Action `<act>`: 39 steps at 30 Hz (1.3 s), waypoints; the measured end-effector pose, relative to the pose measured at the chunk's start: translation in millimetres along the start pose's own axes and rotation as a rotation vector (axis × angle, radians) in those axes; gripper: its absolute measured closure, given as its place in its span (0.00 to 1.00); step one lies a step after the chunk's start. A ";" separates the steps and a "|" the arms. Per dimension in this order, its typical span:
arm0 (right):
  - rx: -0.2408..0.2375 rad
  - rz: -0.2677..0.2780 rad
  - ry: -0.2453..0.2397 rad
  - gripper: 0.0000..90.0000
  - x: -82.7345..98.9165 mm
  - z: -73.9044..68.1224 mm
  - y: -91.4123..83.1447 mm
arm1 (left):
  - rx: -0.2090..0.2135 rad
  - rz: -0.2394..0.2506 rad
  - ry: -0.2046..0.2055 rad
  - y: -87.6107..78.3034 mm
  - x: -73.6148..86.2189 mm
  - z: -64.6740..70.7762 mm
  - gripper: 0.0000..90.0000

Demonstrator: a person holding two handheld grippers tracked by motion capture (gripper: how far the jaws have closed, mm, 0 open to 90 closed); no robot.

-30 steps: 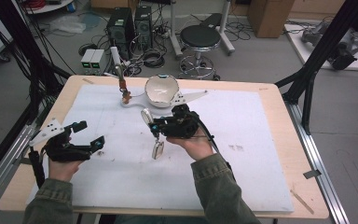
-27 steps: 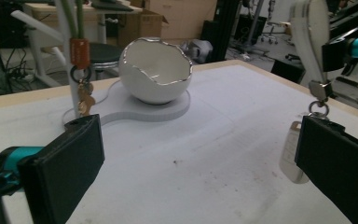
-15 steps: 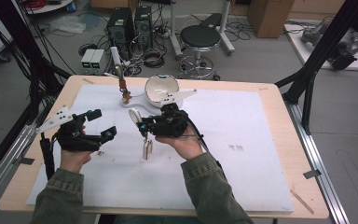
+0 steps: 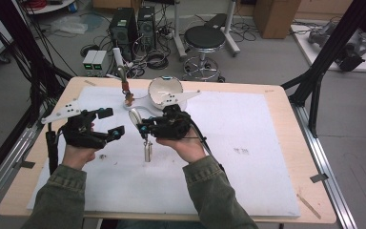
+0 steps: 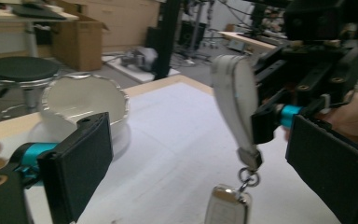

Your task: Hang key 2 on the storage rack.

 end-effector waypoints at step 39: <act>-0.017 0.043 0.018 0.50 -4.9 1.9 -2.0 | 0.073 0.094 0.094 11.9 -37.1 26.5 0.79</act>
Point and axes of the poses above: each handheld gripper's, and its own axes: y roughly forward along the jaws, x roughly out of its underside, z roughly to its right, the point moved 8 cm from there along y, roughly forward along the jaws, and after that the axes turned 14 degrees about -z, right-handed, at the moved point
